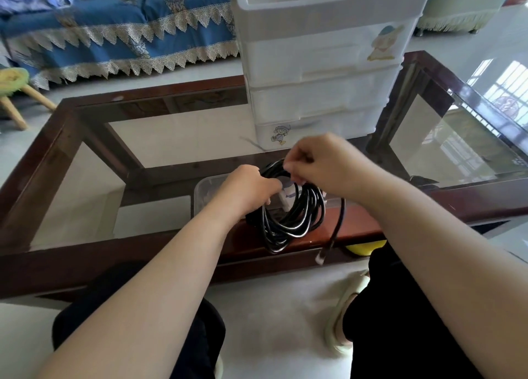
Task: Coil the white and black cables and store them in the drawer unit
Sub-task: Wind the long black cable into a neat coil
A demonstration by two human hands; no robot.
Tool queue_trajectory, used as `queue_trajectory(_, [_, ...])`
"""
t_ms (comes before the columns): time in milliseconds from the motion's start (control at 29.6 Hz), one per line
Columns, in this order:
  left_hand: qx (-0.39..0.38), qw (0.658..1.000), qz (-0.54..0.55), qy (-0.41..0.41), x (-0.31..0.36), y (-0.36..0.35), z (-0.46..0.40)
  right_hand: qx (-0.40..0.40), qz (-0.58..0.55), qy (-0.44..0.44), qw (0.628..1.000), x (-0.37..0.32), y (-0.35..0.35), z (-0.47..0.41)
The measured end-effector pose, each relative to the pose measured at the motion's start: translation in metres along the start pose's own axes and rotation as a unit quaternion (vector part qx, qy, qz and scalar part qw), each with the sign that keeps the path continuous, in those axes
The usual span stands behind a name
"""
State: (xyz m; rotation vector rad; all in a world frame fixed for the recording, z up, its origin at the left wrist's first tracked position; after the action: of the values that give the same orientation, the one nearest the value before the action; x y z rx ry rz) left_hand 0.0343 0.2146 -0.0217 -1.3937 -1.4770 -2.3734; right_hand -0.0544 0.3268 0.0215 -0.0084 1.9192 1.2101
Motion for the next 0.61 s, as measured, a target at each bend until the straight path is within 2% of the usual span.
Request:
queue_trajectory(68, [-0.010, 0.999, 0.043, 0.005, -0.001, 0.000, 0.001, -0.023, -0.023, -0.019, 0.999, 0.007, -0.011, -0.001])
queue_trajectory(135, [-0.016, 0.998, 0.068, 0.004, -0.001, 0.000, -0.001, -0.033, -0.093, -0.059, 0.993, 0.014, -0.014, -0.002])
queue_trajectory(304, [-0.038, 0.998, 0.040, -0.001, -0.004, -0.002, -0.002, -0.074, -0.181, -0.111, 0.974, 0.022, -0.020, 0.005])
queue_trajectory(405, [-0.067, 0.997, 0.046, -0.001, -0.005, -0.004, 0.000, -0.075, -0.203, -0.107, 0.970, 0.025, -0.022, 0.010])
queue_trajectory(608, [-0.143, 0.987, 0.077, 0.011, -0.008, -0.010, 0.001, -0.078, -0.261, -0.045, 0.961, 0.020, -0.018, 0.013])
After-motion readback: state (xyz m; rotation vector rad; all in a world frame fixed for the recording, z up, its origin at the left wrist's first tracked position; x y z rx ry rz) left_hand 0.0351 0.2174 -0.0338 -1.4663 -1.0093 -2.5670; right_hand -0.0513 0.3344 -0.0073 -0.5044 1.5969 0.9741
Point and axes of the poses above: each hand's wrist, its own z-axis away from the middle knuckle, its own y-axis out of the back of the hand, x = y × z, the point moved 3 cm from there along -z, towards the middle knuckle, and after that the axes turned 12 degrees about x, right-handed, at the moved point
